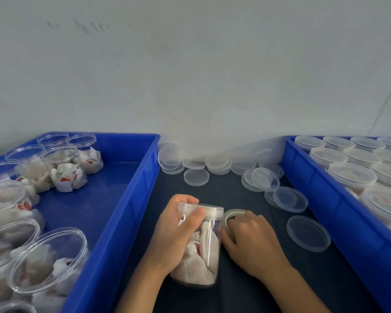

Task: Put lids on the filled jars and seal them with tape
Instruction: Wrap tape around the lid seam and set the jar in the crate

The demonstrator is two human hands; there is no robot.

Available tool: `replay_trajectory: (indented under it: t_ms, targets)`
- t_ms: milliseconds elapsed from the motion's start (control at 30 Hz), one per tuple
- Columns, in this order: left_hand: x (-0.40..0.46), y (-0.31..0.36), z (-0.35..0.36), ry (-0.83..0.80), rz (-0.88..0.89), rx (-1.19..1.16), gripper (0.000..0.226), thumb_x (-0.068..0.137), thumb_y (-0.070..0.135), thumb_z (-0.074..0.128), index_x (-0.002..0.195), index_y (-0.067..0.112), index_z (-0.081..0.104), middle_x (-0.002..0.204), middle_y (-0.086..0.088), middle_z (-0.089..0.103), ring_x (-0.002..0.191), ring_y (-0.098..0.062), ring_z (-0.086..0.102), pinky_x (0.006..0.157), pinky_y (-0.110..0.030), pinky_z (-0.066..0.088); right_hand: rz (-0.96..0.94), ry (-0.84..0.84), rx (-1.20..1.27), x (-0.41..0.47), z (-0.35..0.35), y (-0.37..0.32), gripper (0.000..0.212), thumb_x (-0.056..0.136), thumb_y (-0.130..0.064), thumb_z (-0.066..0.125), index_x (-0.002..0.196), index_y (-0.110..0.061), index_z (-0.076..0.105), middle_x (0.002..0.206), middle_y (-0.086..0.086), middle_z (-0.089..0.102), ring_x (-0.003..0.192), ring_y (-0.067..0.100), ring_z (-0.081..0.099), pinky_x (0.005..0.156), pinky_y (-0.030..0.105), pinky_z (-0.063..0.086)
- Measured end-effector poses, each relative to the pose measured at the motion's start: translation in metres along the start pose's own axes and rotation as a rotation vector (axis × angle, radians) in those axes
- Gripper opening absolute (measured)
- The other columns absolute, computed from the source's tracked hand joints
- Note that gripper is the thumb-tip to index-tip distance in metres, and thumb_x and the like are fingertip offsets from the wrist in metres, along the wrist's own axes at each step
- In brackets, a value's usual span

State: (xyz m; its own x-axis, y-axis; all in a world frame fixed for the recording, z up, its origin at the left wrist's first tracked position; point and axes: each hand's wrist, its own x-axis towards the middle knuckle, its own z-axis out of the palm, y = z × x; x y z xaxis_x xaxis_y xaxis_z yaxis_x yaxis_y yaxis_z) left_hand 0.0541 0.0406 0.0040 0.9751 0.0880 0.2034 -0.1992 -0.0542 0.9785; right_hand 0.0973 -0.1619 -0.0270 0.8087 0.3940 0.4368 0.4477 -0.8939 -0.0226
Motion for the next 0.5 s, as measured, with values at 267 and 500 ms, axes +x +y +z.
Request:
replay_trajectory:
  t_ms: [267,500]
  targets:
    - [-0.004,0.001,0.006,-0.034,-0.039,-0.100,0.043,0.077,0.067,0.069,0.110,0.040,0.067,0.109,-0.011,0.075,0.103,-0.034,0.075,0.088,-0.046,0.062,0.100,-0.184,-0.115,0.007,-0.019,-0.019,0.050,0.105,-0.051,0.027,0.110,-0.024,0.069,0.116,-0.003,0.066,0.111,0.020,0.049,0.095,0.034,0.041]
    - [-0.007,-0.002,0.016,-0.042,0.019,-0.093,0.045,0.080,0.071,0.066,0.113,0.041,0.066,0.106,-0.002,0.075,0.100,-0.026,0.075,0.081,-0.032,0.060,0.158,-0.118,-0.023,0.006,-0.037,-0.016,0.034,0.107,-0.046,0.035,0.114,-0.029,0.064,0.119,-0.008,0.053,0.110,0.017,0.047,0.093,0.034,0.044]
